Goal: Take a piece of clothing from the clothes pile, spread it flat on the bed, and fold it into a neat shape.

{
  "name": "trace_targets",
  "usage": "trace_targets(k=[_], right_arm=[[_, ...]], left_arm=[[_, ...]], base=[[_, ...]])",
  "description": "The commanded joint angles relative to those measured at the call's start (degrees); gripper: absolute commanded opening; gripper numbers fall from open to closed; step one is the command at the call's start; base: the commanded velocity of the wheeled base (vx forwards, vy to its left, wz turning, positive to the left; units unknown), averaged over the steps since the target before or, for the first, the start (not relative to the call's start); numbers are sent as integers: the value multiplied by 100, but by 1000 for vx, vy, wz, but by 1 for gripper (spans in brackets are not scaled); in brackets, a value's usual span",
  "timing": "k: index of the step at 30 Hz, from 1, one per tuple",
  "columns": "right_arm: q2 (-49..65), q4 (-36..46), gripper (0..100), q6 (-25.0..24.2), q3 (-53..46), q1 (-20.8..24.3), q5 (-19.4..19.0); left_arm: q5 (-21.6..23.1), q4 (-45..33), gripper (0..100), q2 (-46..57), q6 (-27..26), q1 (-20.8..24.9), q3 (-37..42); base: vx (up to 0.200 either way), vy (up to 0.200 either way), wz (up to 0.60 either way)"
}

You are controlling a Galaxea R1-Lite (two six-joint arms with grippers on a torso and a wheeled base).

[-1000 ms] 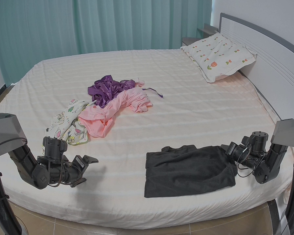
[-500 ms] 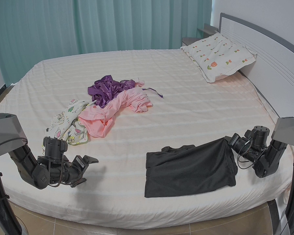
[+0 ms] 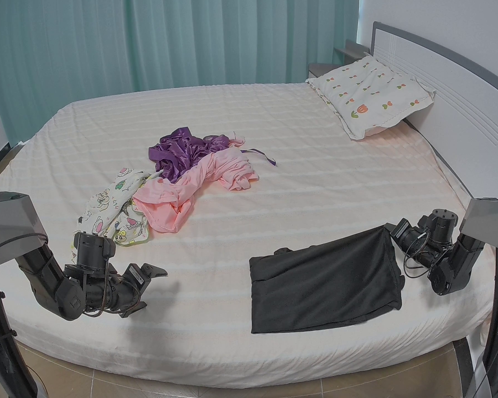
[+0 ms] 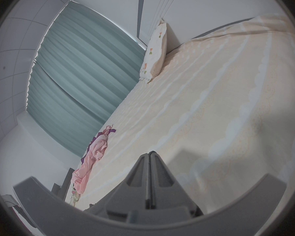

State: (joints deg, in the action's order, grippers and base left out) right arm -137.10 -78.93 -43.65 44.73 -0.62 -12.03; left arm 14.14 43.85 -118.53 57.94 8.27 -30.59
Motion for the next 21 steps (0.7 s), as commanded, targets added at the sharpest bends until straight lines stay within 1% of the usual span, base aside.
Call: trace_targets(k=[1, 7, 13, 21], right_arm=[[-19, 27, 100, -38, -25, -35, -27], [43, 27, 100, -29, -175, -8, -36], [157, -43, 100, -38, -324, -193, -36], [623, -61, 100, -29, -1168, -210, -54]], left_arm=[[1, 1, 100, -12, -2, 0, 0], [1, 1, 100, -12, -2, 0, 0], [1, 1, 100, -12, -2, 0, 0], [1, 10, 100, -21, -20, 0, 9]], base=[[0, 0, 0], [0, 0, 0], [0, 0, 0], [0, 0, 0]])
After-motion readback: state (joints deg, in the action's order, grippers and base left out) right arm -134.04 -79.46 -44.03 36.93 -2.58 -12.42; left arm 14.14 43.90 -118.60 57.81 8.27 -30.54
